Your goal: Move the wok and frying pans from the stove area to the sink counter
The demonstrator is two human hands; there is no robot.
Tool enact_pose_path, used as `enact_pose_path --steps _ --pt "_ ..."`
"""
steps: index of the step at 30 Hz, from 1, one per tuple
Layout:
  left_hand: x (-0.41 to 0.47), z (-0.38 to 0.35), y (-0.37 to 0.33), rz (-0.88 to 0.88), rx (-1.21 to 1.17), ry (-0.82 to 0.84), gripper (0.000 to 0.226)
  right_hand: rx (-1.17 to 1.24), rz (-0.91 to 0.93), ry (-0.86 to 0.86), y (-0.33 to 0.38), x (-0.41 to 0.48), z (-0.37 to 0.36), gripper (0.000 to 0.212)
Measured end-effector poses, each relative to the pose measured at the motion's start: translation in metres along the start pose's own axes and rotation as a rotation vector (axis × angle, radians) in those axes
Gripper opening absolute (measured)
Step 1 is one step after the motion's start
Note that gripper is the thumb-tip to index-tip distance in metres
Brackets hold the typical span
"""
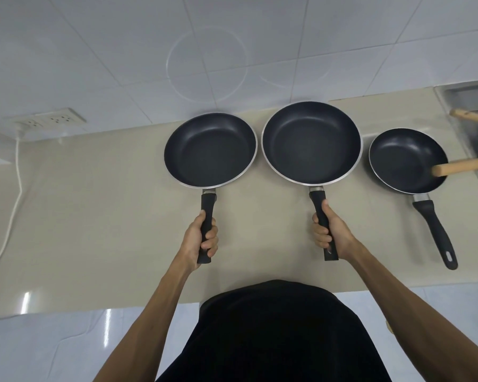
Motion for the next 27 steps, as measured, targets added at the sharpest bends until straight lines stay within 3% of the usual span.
enact_pose_path --steps 8,15,20,27 --pt "0.0 0.004 0.013 -0.019 0.246 -0.12 0.041 -0.171 0.028 -0.13 0.003 -0.003 0.004 0.058" --pt "-0.003 0.005 0.024 -0.148 0.392 -0.205 0.004 -0.315 0.148 -0.207 -0.001 -0.009 0.005 0.036" --pt "-0.005 0.003 0.024 -0.193 0.459 -0.252 0.013 -0.39 0.209 -0.315 -0.014 -0.014 0.01 0.019" --pt "-0.022 0.003 0.04 -0.297 0.655 -0.273 0.028 -0.598 0.293 -0.513 -0.022 -0.022 0.013 0.024"
Point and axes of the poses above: each hand's wrist, its own x-axis towards the middle knuckle, its own z-axis out of the back of the hand, y = z × x, the point moved 4 cm from there along x, towards the middle knuckle, and after that the axes turned 6 degrees about -z, right-handed, at the moved point
